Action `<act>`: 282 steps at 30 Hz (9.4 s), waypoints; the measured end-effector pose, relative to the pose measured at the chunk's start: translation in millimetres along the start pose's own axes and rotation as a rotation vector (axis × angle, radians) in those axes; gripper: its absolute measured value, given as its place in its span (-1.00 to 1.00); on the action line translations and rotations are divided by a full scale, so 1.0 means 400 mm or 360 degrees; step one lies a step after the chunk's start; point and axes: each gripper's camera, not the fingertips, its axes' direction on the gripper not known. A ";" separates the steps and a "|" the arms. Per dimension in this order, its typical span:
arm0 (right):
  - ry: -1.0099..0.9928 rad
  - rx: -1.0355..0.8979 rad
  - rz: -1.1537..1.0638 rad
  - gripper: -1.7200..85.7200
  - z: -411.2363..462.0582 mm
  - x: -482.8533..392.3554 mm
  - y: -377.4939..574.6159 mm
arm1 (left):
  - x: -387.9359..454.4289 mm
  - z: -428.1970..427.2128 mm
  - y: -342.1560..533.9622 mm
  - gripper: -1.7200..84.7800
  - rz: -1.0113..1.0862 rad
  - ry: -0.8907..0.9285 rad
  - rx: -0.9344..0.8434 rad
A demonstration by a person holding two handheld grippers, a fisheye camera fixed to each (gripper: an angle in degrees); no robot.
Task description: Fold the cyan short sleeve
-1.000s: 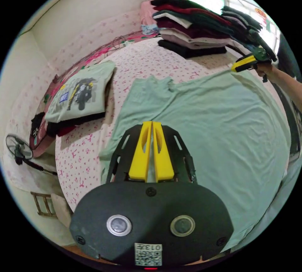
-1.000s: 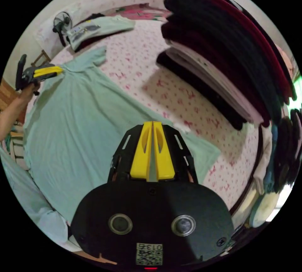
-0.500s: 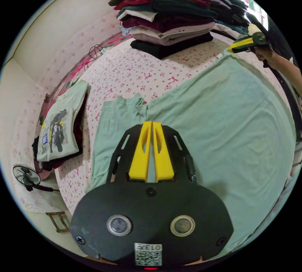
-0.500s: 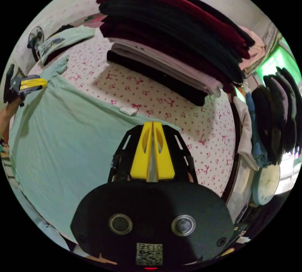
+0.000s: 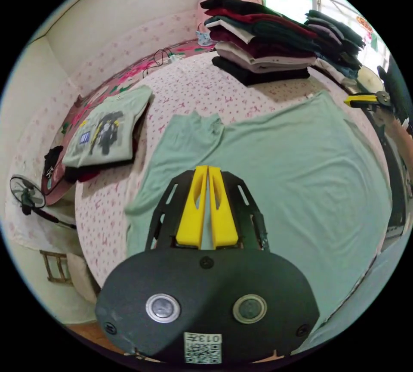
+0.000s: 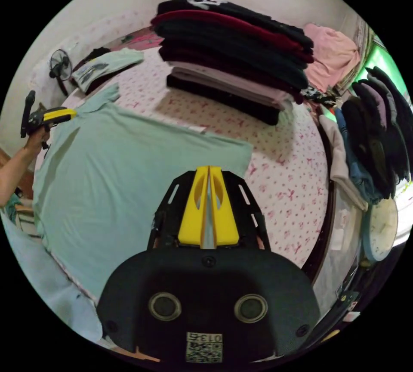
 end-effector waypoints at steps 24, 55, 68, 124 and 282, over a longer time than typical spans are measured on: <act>0.0234 -0.0161 0.0184 -0.96 -0.060 -0.039 0.161 | -0.296 0.006 0.075 -0.97 -0.0400 -0.0220 -0.0236; 0.0083 -0.0134 0.0209 -0.96 -0.354 -0.221 0.643 | 0.068 -0.367 0.406 -0.97 -0.0096 0.0018 -0.0269; 0.0026 -0.0099 0.0353 -0.96 -0.417 -0.196 0.807 | 0.146 -0.409 0.440 -0.97 -0.0059 0.0089 -0.0188; -0.0084 -0.0004 -0.0145 -0.80 -0.473 -0.383 1.015 | -0.137 -0.243 0.634 -0.65 -0.0188 0.1043 -0.0419; 0.0272 -0.0065 0.0327 -0.87 -0.192 -0.167 0.367 | -0.536 -0.392 0.511 -0.90 -0.0697 0.0628 -0.0129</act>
